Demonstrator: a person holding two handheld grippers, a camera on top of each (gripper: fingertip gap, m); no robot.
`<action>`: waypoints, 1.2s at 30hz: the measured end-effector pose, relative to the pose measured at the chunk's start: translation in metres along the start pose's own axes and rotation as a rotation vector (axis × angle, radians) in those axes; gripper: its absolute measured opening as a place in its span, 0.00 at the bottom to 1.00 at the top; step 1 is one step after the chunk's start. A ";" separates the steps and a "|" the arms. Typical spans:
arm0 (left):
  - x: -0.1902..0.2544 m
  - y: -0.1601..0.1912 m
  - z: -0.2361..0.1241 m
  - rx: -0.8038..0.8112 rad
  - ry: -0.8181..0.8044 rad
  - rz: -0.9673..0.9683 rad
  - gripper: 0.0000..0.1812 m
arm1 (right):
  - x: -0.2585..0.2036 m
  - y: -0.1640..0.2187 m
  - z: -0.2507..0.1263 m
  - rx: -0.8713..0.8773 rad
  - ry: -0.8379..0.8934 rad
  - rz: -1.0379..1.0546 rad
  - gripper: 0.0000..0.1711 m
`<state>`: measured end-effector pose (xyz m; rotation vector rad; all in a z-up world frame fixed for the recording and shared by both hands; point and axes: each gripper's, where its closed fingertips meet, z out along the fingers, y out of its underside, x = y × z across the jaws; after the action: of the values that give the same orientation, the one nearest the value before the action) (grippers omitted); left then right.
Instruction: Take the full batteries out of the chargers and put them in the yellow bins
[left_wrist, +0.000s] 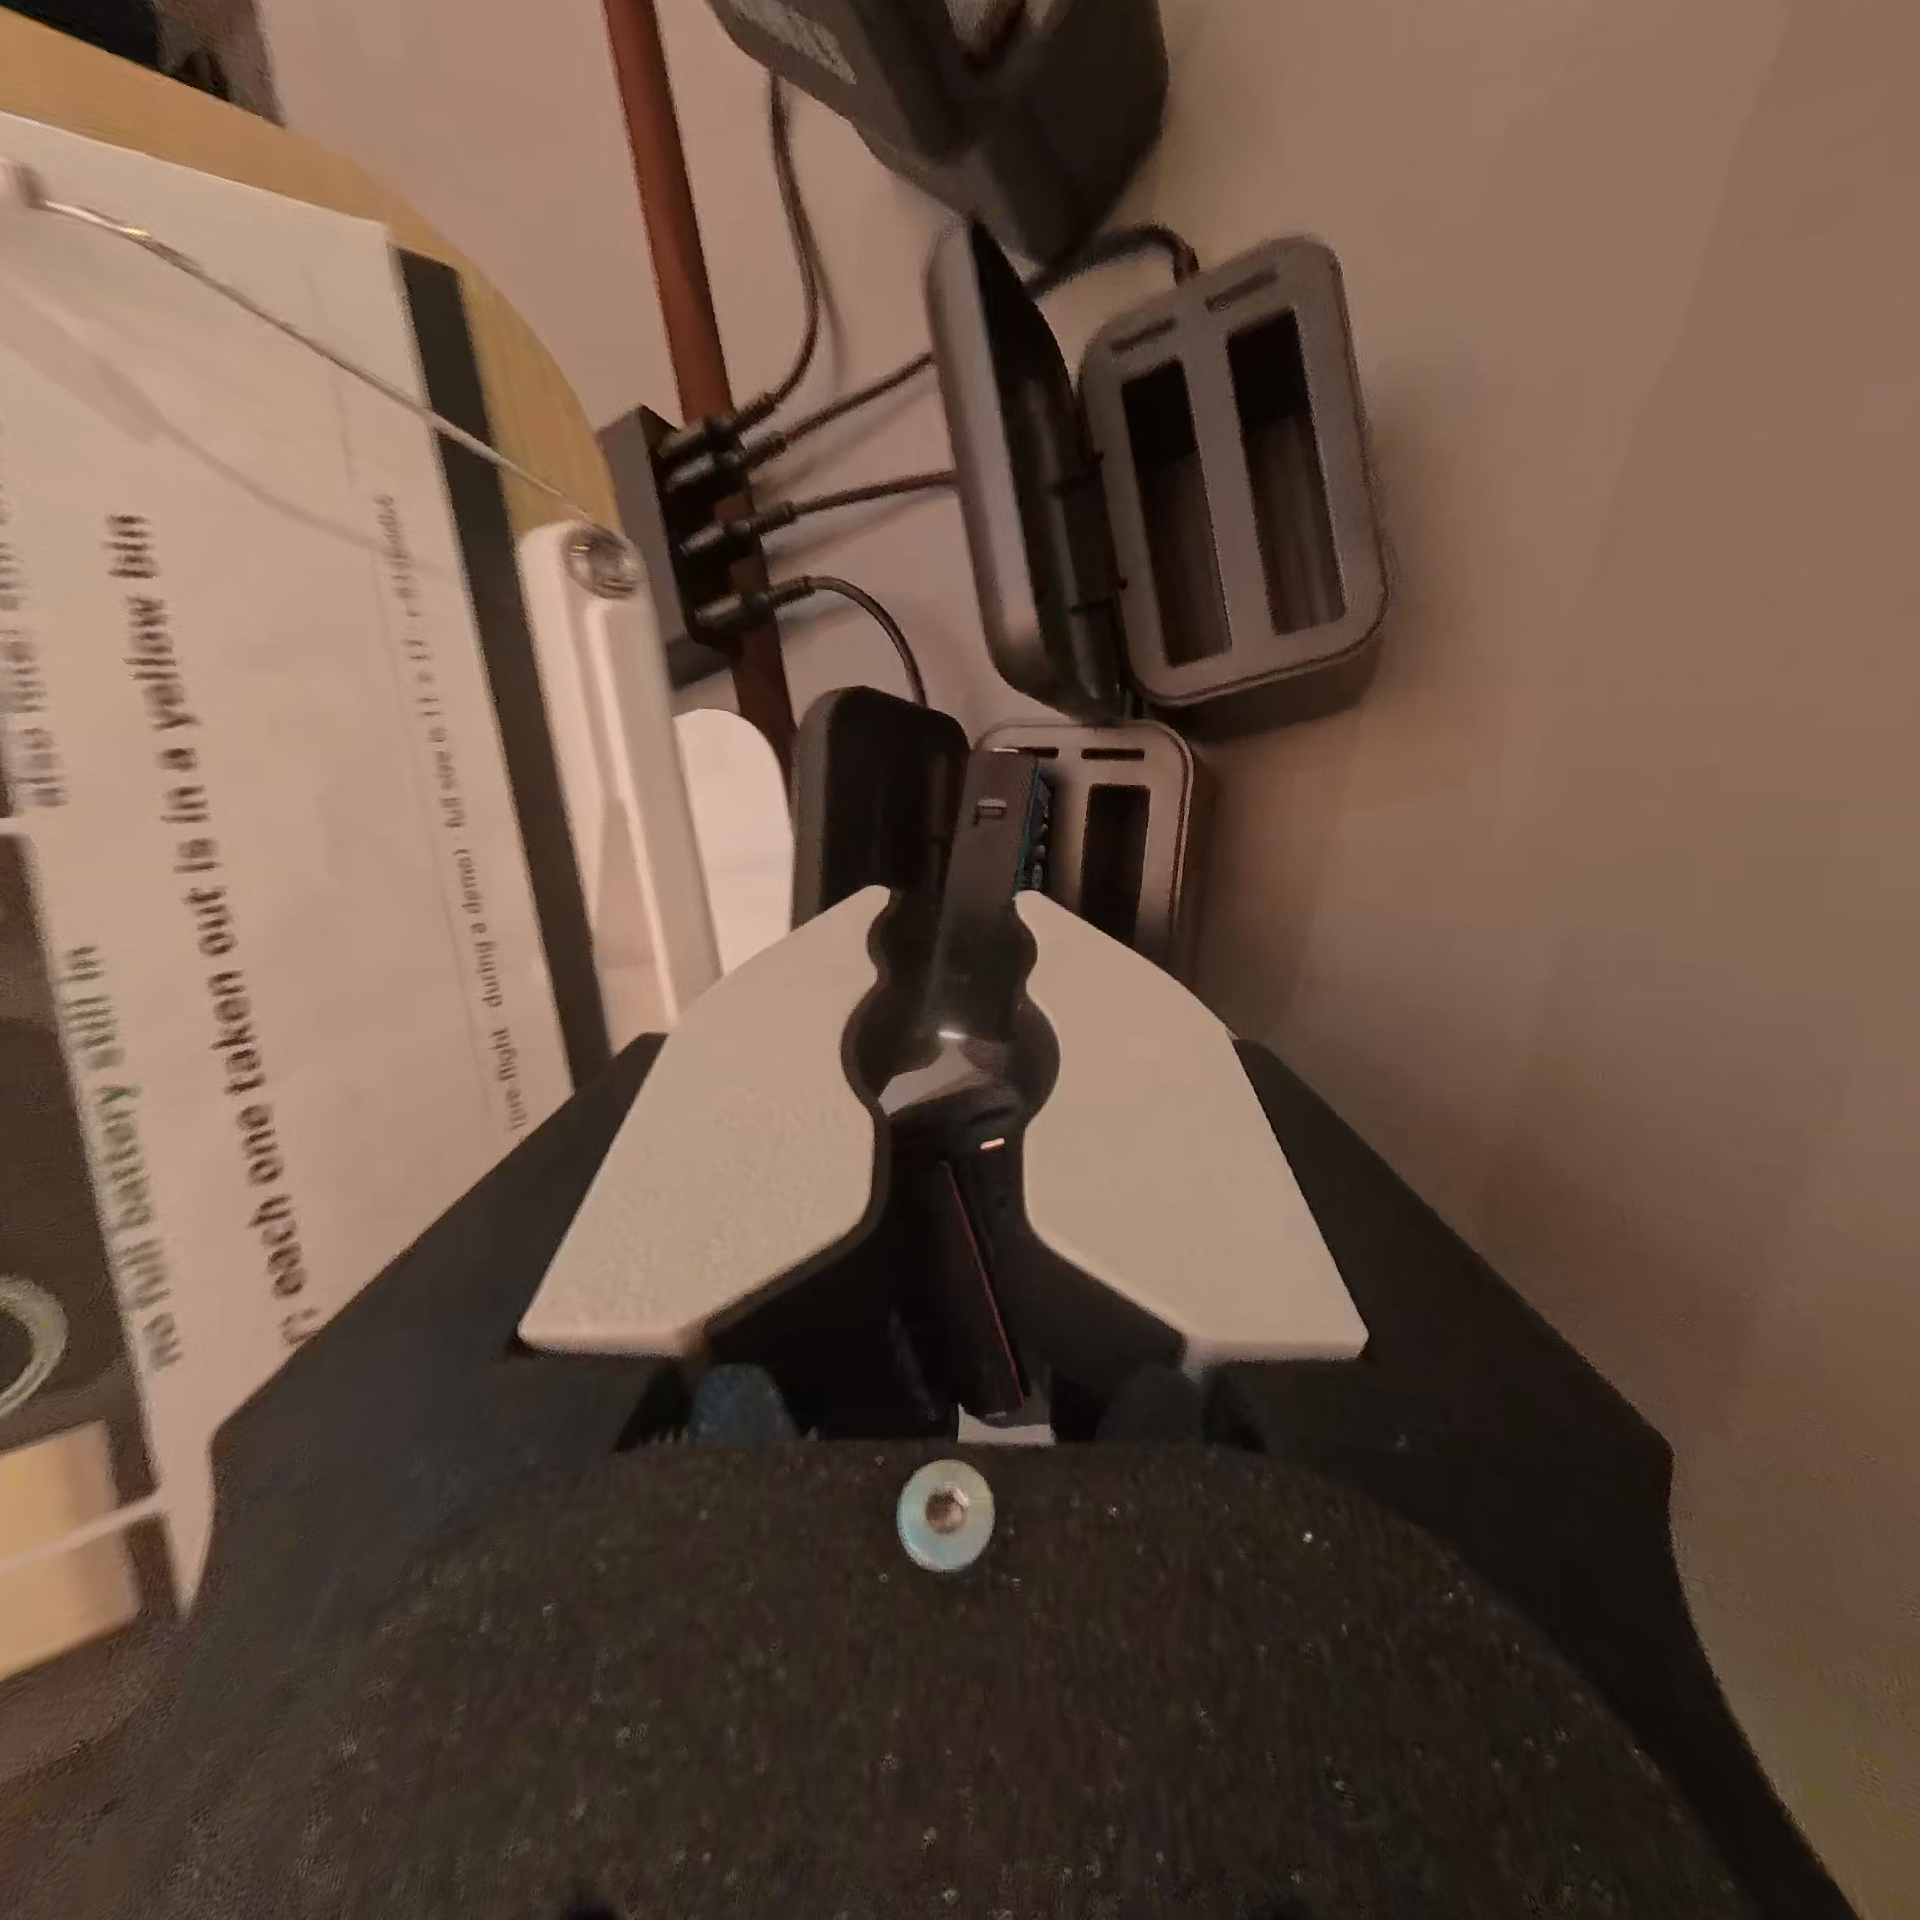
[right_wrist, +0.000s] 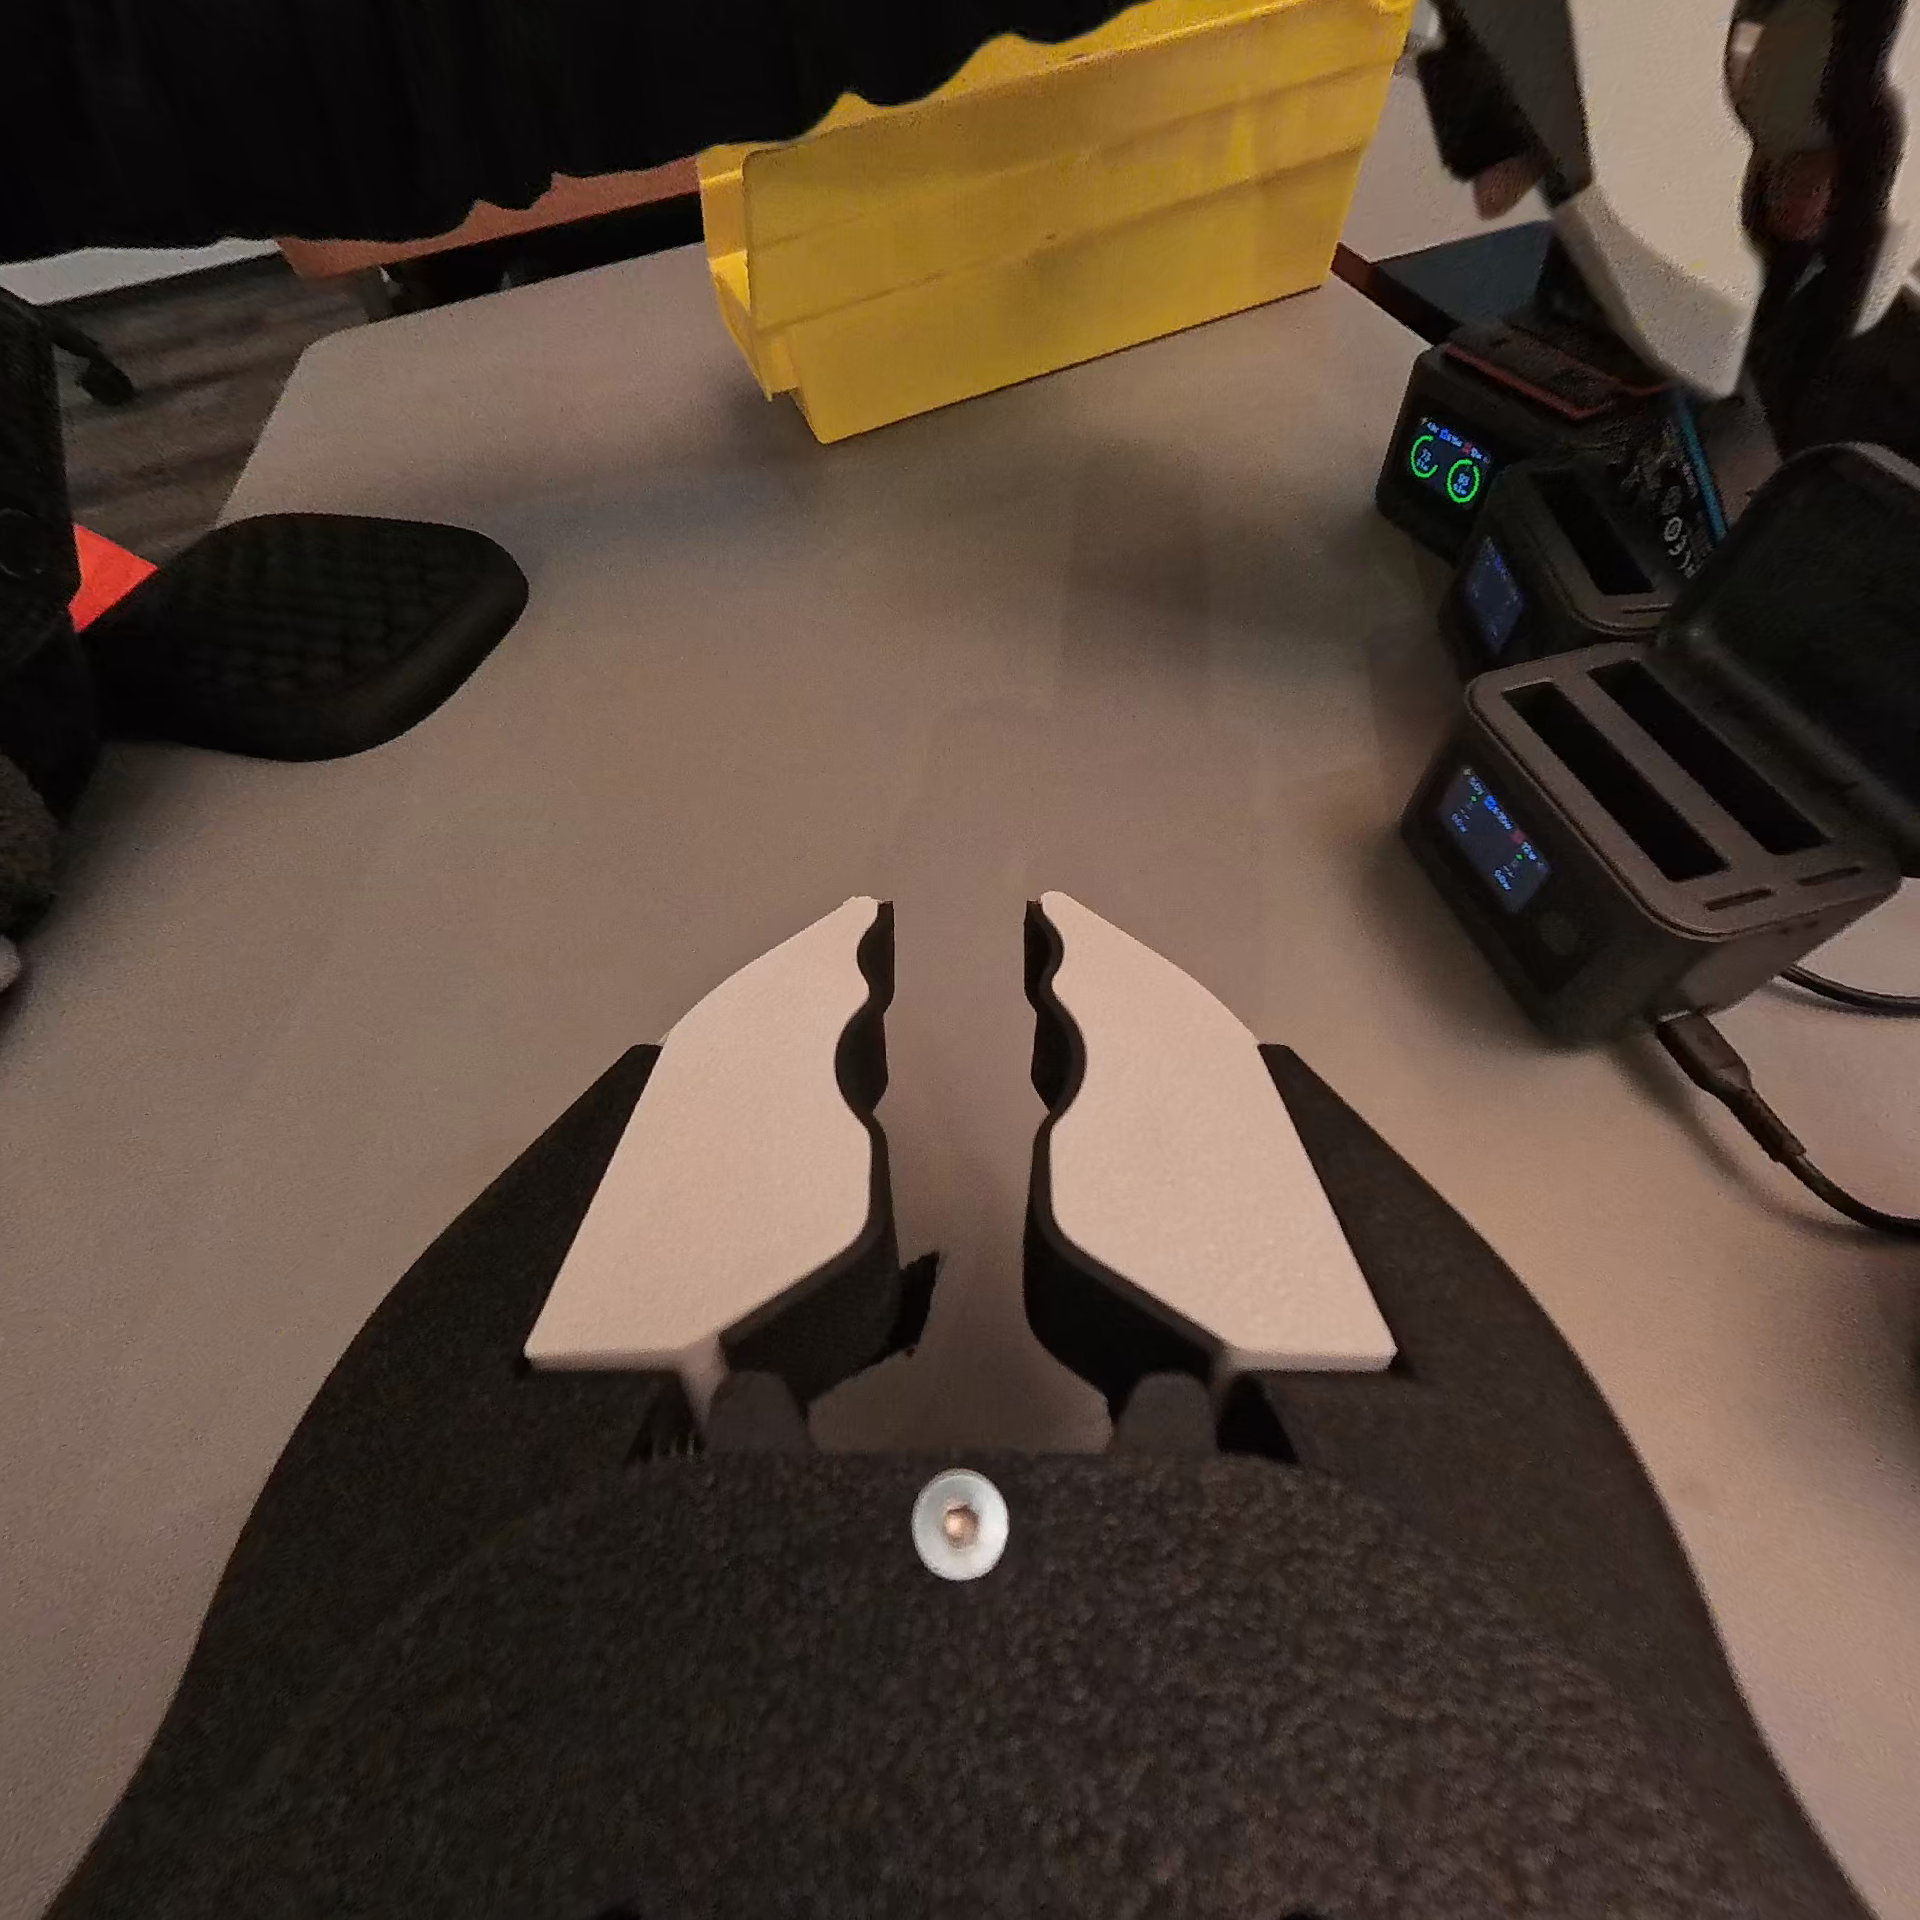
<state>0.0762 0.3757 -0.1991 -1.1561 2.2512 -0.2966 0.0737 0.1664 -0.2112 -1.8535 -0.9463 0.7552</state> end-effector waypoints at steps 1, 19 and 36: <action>-0.003 -0.001 -0.004 0.005 -0.017 -0.020 0.09 | 0.000 0.000 0.000 0.000 -0.001 0.001 0.14; 0.006 0.006 0.020 -0.222 0.050 0.123 0.10 | -0.008 0.007 0.004 -0.042 -0.043 -0.003 0.14; 0.005 0.006 0.017 0.007 -0.037 -0.055 0.10 | -0.010 0.010 0.004 -0.061 -0.056 0.001 0.14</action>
<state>0.0797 0.3763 -0.2179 -1.2112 2.1875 -0.3021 0.0679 0.1566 -0.2207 -1.8946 -1.0138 0.7900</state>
